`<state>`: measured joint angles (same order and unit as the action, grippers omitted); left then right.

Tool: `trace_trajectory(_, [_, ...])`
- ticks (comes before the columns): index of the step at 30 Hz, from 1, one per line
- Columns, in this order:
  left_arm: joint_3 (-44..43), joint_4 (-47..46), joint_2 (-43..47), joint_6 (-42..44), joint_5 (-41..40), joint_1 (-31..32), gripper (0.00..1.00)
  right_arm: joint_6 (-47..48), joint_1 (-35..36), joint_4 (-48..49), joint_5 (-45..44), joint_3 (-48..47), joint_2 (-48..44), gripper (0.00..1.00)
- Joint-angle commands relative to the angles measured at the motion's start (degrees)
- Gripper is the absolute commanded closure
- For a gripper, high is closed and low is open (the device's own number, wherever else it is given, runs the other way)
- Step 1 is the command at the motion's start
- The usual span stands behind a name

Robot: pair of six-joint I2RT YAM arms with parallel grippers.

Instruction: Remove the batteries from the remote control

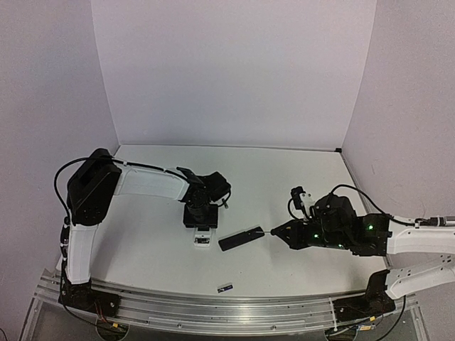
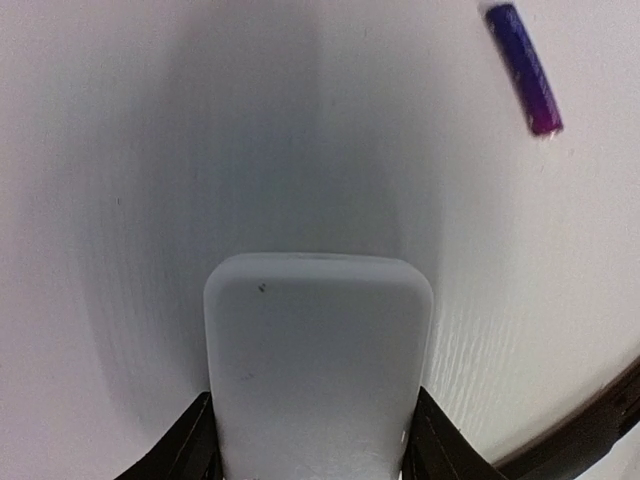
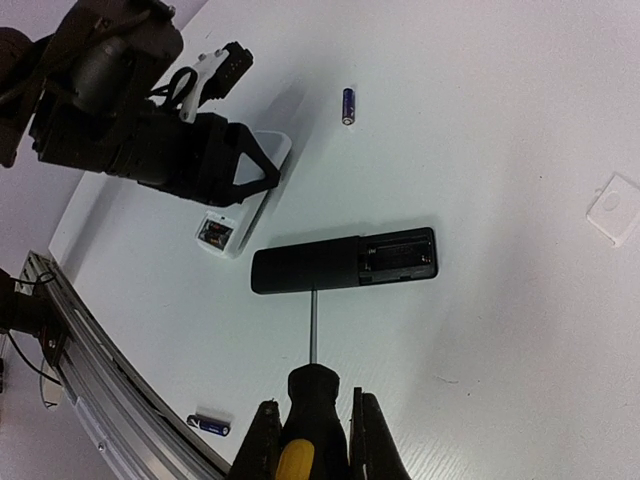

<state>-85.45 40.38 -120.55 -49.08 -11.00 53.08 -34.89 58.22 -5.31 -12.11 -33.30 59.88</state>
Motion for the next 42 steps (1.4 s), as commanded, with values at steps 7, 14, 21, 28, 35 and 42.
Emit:
trace_trajectory(7, [5.45, -29.10, 4.74, 1.16, 16.22, -10.15, 0.95, 0.27, 0.18, -2.63, -2.15, -1.82, -1.71, 1.00])
trace_trajectory(14, [16.20, -54.52, 8.22, -3.11, 28.35, -11.85, 1.00, 0.86, 0.18, -5.68, -2.44, -4.06, -1.54, 1.00])
trace_trajectory(21, [28.96, -84.91, 9.50, -11.87, 36.50, -14.83, 1.00, 0.68, 0.17, -7.15, -2.35, -4.84, -2.12, 1.00])
trace_trajectory(28, [33.02, -113.99, 0.49, -24.68, 44.22, -18.81, 1.00, 0.77, 0.17, -7.69, -1.95, -5.57, -2.22, 1.00])
trace_trajectory(35, [33.00, -132.94, -5.44, -29.14, 44.43, -19.35, 1.00, 1.58, 0.19, -8.54, -1.33, -6.71, -2.14, 1.00])
trace_trajectory(42, [31.35, -141.83, -8.61, -30.27, 46.69, -20.12, 1.00, 2.29, 0.18, -8.99, -1.41, -7.27, -1.86, 1.00])
